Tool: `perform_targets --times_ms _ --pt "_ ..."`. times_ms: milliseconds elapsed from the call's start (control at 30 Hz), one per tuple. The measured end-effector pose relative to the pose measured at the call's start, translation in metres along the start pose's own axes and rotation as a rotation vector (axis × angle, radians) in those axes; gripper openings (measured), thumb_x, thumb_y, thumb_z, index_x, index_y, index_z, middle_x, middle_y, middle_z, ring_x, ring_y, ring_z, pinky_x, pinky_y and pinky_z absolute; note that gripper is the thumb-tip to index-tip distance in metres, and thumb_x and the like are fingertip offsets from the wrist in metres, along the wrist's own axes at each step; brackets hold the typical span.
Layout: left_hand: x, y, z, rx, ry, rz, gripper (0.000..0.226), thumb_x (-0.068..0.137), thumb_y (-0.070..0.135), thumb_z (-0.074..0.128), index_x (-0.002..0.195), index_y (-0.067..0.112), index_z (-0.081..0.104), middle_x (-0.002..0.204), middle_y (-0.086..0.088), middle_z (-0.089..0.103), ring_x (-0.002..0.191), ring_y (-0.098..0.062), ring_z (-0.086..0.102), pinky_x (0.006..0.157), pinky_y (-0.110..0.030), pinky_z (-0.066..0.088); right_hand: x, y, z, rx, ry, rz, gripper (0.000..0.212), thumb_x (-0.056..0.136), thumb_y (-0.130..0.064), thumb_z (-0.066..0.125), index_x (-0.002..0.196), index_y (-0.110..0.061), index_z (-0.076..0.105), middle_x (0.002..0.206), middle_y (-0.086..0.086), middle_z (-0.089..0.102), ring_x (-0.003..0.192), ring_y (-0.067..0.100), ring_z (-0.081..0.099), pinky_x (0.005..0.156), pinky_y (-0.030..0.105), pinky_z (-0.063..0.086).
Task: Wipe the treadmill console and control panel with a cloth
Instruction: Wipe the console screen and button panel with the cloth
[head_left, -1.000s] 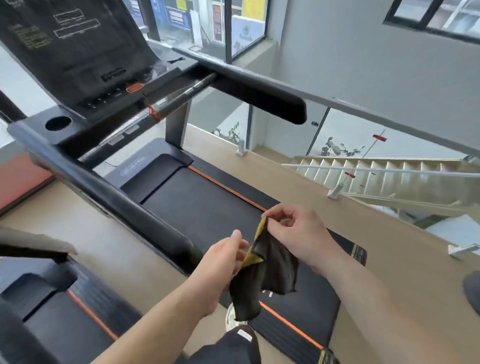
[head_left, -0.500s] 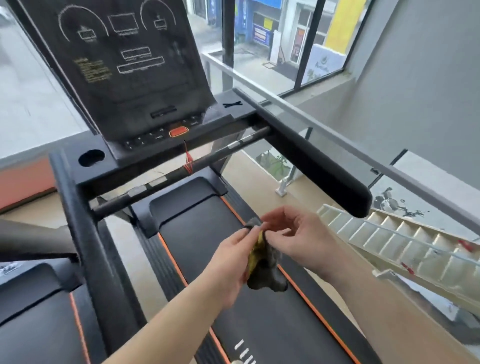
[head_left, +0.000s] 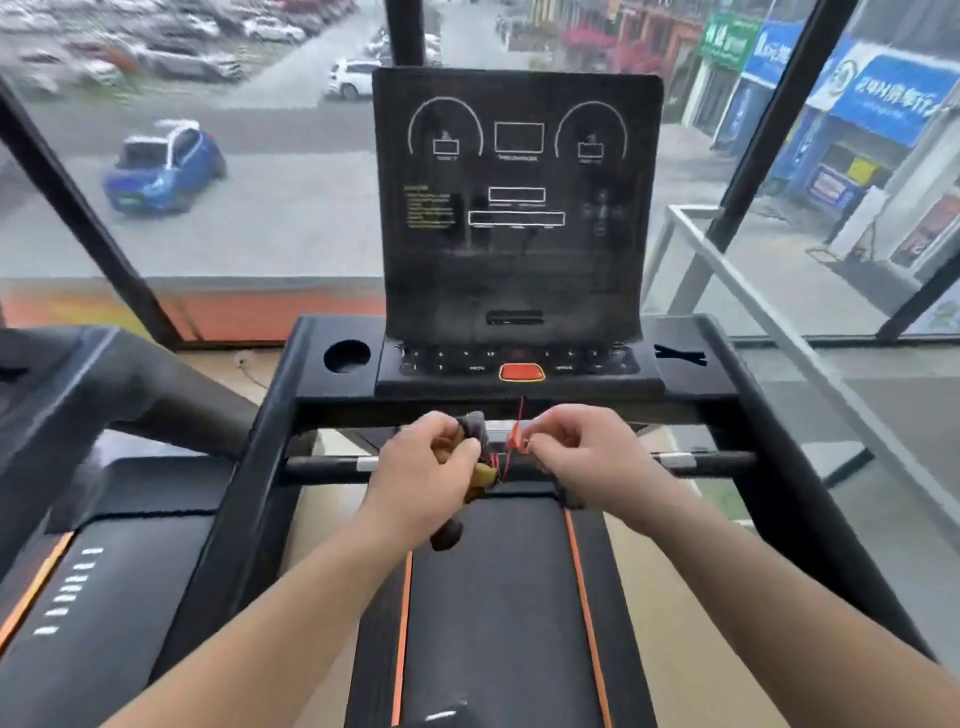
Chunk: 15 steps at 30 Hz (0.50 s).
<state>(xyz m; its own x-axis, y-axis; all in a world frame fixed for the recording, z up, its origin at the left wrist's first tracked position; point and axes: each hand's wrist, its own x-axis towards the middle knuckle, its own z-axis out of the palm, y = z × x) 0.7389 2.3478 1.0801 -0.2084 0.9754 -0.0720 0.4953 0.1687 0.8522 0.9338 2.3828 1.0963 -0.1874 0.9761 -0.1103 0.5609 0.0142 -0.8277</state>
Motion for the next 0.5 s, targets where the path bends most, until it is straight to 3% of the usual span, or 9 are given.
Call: perform_targets --times_ms 67,133,200,300,433,500 --pt "0.038 0.005 -0.012 0.0 0.077 0.013 0.009 0.093 0.035 0.068 0.087 0.029 0.063 0.082 0.011 0.073 0.083 -0.01 0.071 0.083 -0.036 0.059 0.053 -0.013 -0.005 0.012 -0.054 -0.016 0.017 0.093 -0.014 0.061 0.093 -0.021 0.076 0.082 0.004 0.078 0.069 0.019 0.071 0.065 0.03 0.058" --pt "0.08 0.012 -0.023 -0.004 0.13 0.053 0.008 0.094 0.035 0.069 0.092 0.03 0.063 0.085 0.012 0.073 0.085 -0.008 0.07 0.085 -0.039 0.06 0.106 -0.026 -0.009 -0.017 -0.061 -0.044 0.017 0.092 -0.015 0.061 0.094 -0.022 0.076 0.083 0.004 0.079 0.078 0.027 0.076 0.075 0.038 0.062" --pt "0.124 0.022 -0.032 0.019 0.182 0.096 0.009 0.095 0.035 0.069 0.097 0.03 0.062 0.088 0.013 0.07 0.086 -0.006 0.067 0.085 -0.037 0.06 0.158 -0.04 -0.014 -0.048 -0.057 -0.09 0.017 0.093 -0.017 0.06 0.098 -0.023 0.075 0.082 0.003 0.078 0.074 0.021 0.074 0.076 0.038 0.063" --pt "0.201 0.033 -0.044 0.036 0.225 0.102 0.009 0.096 0.036 0.068 0.097 0.03 0.061 0.089 0.013 0.067 0.087 -0.004 0.063 0.085 -0.036 0.056 0.236 -0.063 -0.025 -0.168 -0.035 -0.193 0.017 0.096 -0.019 0.06 0.107 -0.025 0.072 0.08 -0.006 0.073 0.063 0.009 0.066 0.064 0.026 0.055" --pt "0.289 0.052 -0.06 0.032 0.266 0.163 0.009 0.097 0.031 0.067 0.097 0.033 0.059 0.098 0.013 0.061 0.091 -0.005 0.062 0.08 -0.026 0.053 0.324 -0.096 -0.047 -0.285 0.129 -0.405 0.028 0.096 -0.019 0.062 0.123 -0.024 0.068 0.11 -0.012 0.067 0.099 0.004 0.064 0.094 0.025 0.052" --pt "0.323 0.068 -0.071 0.006 0.306 0.188 0.009 0.098 0.025 0.067 0.095 0.029 0.058 0.089 0.014 0.064 0.082 0.005 0.064 0.072 -0.014 0.051 0.357 -0.115 -0.063 -0.335 0.213 -0.494 0.031 0.096 -0.02 0.063 0.127 -0.023 0.066 0.119 -0.013 0.063 0.109 0.007 0.061 0.097 0.03 0.051"
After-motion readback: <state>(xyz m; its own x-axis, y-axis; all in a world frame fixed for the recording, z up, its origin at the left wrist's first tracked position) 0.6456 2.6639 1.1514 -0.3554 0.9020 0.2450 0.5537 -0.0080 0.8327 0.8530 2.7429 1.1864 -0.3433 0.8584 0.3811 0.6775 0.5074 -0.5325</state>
